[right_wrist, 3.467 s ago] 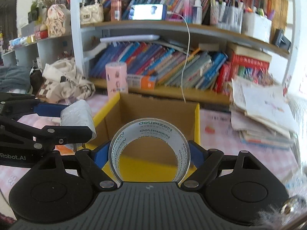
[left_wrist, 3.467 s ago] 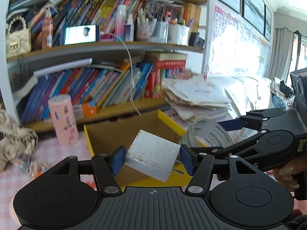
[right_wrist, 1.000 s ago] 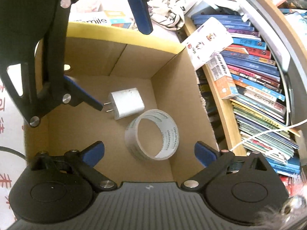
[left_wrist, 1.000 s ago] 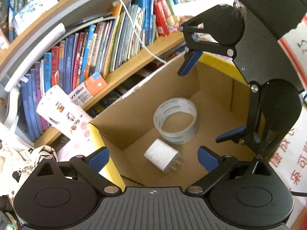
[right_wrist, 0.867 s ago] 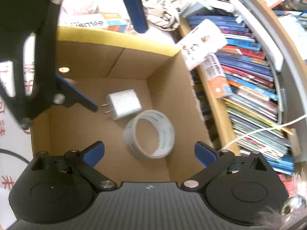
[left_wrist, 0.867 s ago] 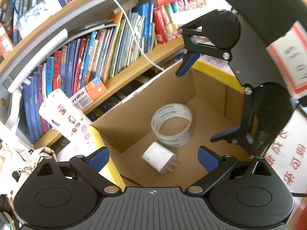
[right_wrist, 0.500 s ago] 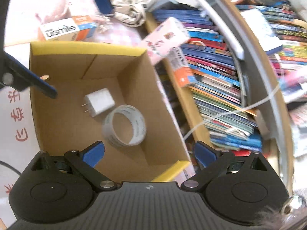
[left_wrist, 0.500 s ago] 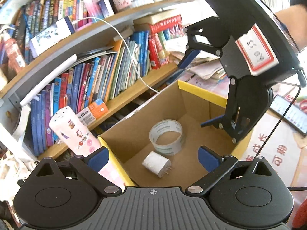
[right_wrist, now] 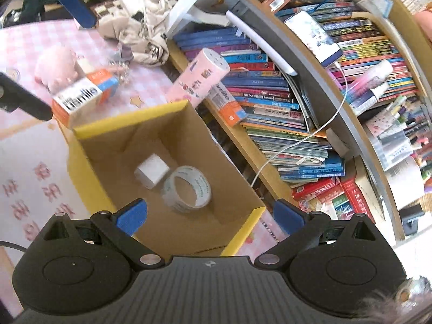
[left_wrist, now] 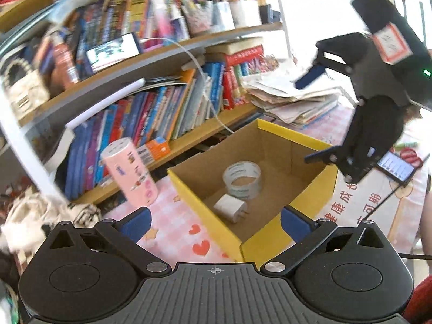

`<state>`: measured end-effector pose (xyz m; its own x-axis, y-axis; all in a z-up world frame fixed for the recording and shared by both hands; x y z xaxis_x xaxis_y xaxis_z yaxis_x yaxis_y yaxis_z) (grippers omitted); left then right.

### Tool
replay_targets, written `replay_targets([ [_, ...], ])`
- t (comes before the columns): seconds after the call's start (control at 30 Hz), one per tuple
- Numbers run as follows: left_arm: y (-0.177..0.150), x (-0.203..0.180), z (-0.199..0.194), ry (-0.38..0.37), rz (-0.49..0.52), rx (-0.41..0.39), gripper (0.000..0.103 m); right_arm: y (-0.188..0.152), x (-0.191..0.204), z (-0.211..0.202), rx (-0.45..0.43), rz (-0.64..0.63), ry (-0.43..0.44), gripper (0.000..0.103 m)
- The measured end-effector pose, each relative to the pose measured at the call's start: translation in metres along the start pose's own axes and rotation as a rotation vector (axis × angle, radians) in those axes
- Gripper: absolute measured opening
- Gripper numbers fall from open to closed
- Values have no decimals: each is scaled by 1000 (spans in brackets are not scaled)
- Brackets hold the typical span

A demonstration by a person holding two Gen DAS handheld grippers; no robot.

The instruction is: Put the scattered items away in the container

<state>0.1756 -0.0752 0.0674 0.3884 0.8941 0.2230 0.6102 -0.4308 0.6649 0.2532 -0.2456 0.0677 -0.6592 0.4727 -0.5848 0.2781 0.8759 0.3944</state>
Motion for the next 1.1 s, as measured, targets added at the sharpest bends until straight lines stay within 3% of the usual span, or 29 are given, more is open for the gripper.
replay_targets([
  [0.23,-38,21,-15,8,-48,32,103,7,37,-30,-24,56,26,101],
  [0.5,-82,39,-26,2,-135,63,103,19,91,-50,-49,120,145,101],
  [0.83,-133,65,-34,65,-256,108,103,38,161,-31,15,314,371,101],
  [1.1,-169,82,-34,74,-382,156,103,55,196,-15,68,395,458,101],
])
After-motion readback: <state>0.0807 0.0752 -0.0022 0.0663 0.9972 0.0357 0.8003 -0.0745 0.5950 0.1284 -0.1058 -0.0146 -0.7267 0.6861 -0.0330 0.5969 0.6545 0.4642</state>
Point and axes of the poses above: each gripper's, at about its wrist camera, not at the fingertips, and z roughly the way its jaws point, x to its left, y to its top, the point moved 3 cm from there along z, roughly the way its jaws point, and after that the axes turned 10 degrees about x, right-handed, at the moved point
